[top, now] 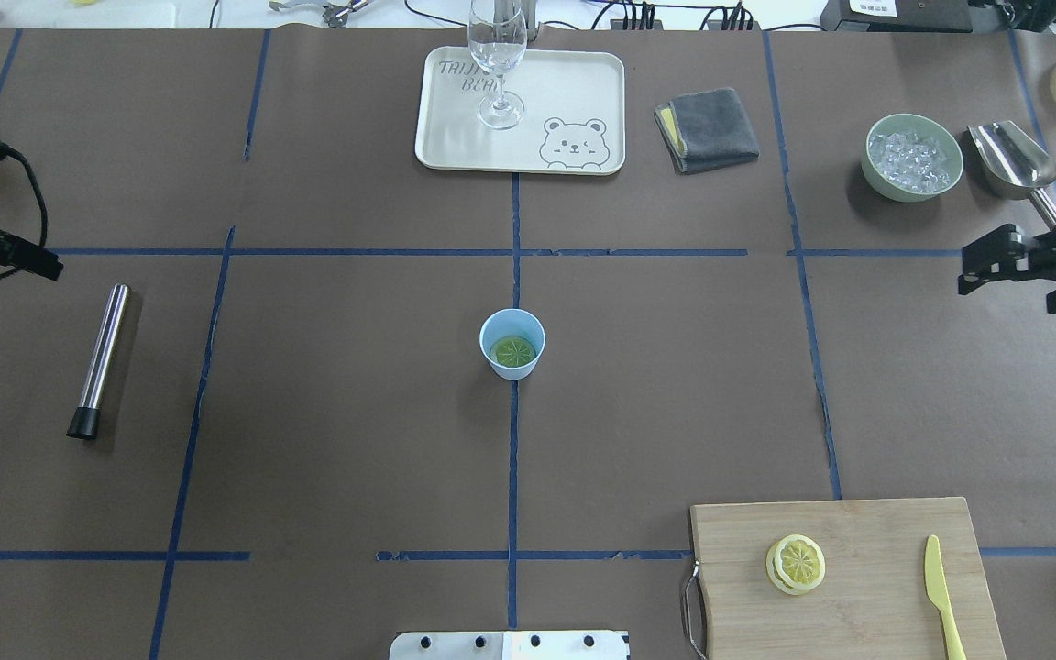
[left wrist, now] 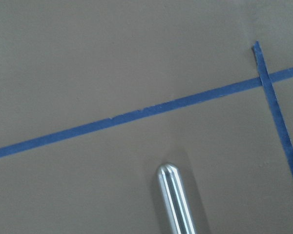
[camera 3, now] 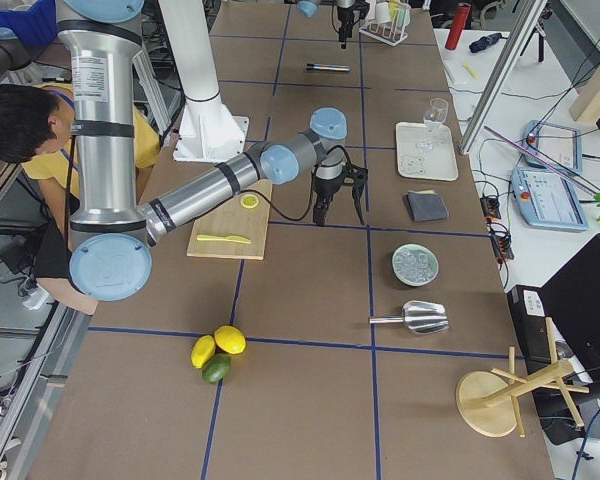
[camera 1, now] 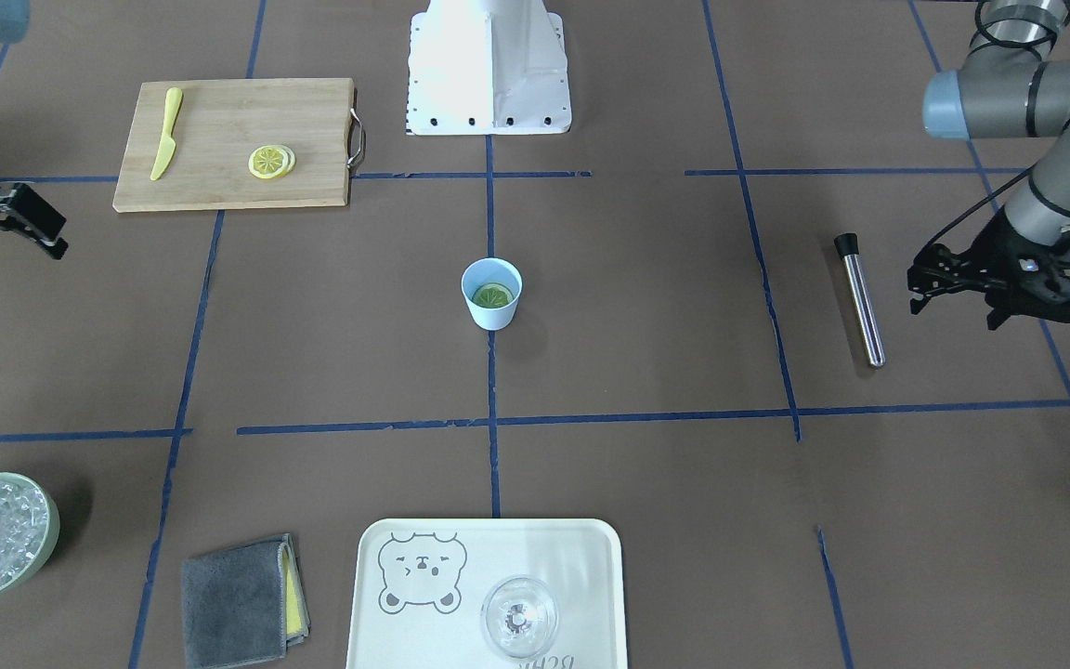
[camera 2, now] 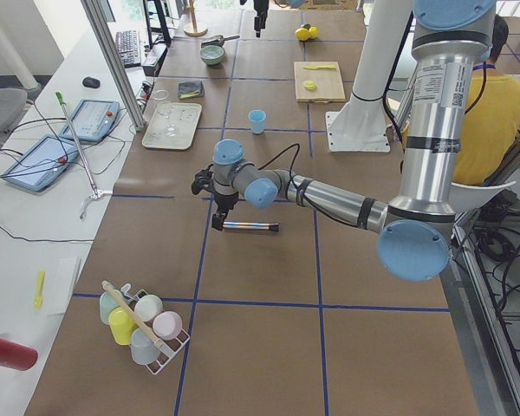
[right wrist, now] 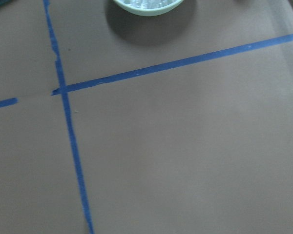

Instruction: Squeeze lemon into cup

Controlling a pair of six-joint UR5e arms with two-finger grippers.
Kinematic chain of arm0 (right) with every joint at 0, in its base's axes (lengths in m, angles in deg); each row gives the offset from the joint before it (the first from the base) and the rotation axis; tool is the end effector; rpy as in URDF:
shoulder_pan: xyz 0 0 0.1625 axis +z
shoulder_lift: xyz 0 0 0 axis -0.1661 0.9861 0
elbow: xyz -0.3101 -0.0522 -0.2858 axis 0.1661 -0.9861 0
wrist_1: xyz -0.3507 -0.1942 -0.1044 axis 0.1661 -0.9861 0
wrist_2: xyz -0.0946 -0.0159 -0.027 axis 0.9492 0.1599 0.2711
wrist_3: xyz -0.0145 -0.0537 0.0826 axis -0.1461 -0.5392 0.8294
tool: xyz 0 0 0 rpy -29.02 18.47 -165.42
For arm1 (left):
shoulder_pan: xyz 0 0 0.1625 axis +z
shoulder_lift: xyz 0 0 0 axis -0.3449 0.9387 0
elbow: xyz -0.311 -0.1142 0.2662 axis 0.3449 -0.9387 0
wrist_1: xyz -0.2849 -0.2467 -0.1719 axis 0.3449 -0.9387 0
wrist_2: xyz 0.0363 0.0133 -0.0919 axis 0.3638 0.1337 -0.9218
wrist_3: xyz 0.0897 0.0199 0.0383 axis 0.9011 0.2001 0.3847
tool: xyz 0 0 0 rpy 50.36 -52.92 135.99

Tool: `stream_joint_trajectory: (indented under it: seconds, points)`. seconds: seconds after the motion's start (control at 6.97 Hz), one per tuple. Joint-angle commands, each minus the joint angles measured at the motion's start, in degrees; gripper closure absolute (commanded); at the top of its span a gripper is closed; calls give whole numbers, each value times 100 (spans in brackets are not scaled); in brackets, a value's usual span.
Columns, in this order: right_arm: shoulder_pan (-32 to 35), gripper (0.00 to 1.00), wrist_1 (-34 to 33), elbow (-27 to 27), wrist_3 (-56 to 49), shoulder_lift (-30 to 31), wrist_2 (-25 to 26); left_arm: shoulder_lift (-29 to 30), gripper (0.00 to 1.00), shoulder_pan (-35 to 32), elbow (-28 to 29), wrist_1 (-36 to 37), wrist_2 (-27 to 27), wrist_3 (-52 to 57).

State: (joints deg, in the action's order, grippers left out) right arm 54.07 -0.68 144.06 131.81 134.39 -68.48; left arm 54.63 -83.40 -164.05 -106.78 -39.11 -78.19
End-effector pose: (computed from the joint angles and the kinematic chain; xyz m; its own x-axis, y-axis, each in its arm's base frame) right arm -0.1411 -0.4465 0.4504 0.6977 0.2049 0.6865 -0.1617 0.9785 -0.1277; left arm 0.1702 -0.5160 0.5179 0.7227 0.3201 -0.6125 -0.1247 0.9321 0.3400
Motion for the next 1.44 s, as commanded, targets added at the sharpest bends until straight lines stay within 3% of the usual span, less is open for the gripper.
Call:
stream_joint_trajectory:
  seconds: [0.0,0.29,0.43,0.57,0.86,1.15,1.29]
  points:
    - [814,0,3,-706,-1773,253,-209,-52,0,-889,39,498,-613,1074]
    - [1491,0,30,-1611,-3181,184,-401,-17,0,-1716,109,1149,-915,1780]
    - [1616,0,30,-1877,-3604,183,-481,-25,0,-2033,370,1187,-1343,2174]
    - [1617,0,39,-1888,-3635,253,-534,-51,0,-2305,843,1135,-1374,2744]
    - [1608,0,39,-1905,-3626,210,-500,-43,0,-2694,1128,1222,-1304,3215]
    - [1617,0,47,-1836,-3547,201,-552,-295,0,-2809,457,2429,-1365,3224]
    - [1617,0,47,-1827,-3547,201,-744,-446,0,-2809,365,2401,-1365,3241]
